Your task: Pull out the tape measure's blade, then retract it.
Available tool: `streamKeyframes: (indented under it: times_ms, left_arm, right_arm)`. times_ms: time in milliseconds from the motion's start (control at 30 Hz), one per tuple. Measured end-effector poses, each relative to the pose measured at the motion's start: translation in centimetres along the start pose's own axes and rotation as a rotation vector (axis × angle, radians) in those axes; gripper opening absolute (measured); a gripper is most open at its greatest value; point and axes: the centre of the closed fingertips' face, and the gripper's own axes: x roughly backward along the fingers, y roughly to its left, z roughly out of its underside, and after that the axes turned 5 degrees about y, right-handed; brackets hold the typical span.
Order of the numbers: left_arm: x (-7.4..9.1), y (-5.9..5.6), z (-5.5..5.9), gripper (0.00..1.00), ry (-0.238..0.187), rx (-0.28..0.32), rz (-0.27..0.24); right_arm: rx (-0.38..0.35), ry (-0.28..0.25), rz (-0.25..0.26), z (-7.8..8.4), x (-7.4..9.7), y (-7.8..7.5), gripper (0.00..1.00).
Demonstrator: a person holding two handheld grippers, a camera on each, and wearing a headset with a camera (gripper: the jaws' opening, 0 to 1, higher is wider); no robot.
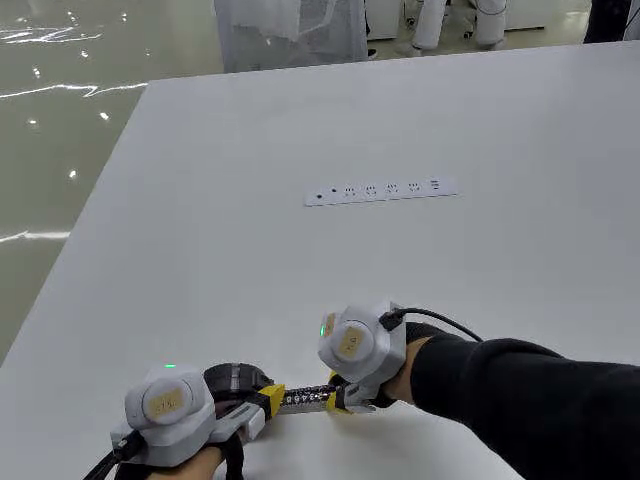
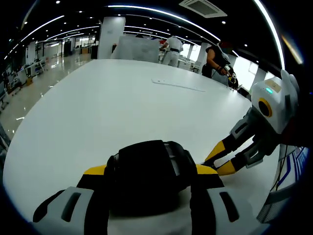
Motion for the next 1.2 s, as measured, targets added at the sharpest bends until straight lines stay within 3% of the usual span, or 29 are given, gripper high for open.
streamKeyframes:
  times_ms: [567, 767, 1200]
  left_arm:
    - [0.0, 0.0, 0.2, 0.62, -0.001, 0.009, 0.01]
    - [0.0, 0.0, 0.2, 0.62, -0.005, 0.007, 0.01]
    - [0.0, 0.0, 0.1, 0.62, -0.004, 0.007, 0.018]
  right_arm:
    - [0.002, -0.012, -0.008, -0.4, -0.3, 0.2, 0.1]
    - [-0.045, -0.037, -0.022, -0.6, -0.4, 0.1, 0.1]
    - [-0.034, -0.059, -0.015, -1.4, -0.6, 0.3, 0.1]
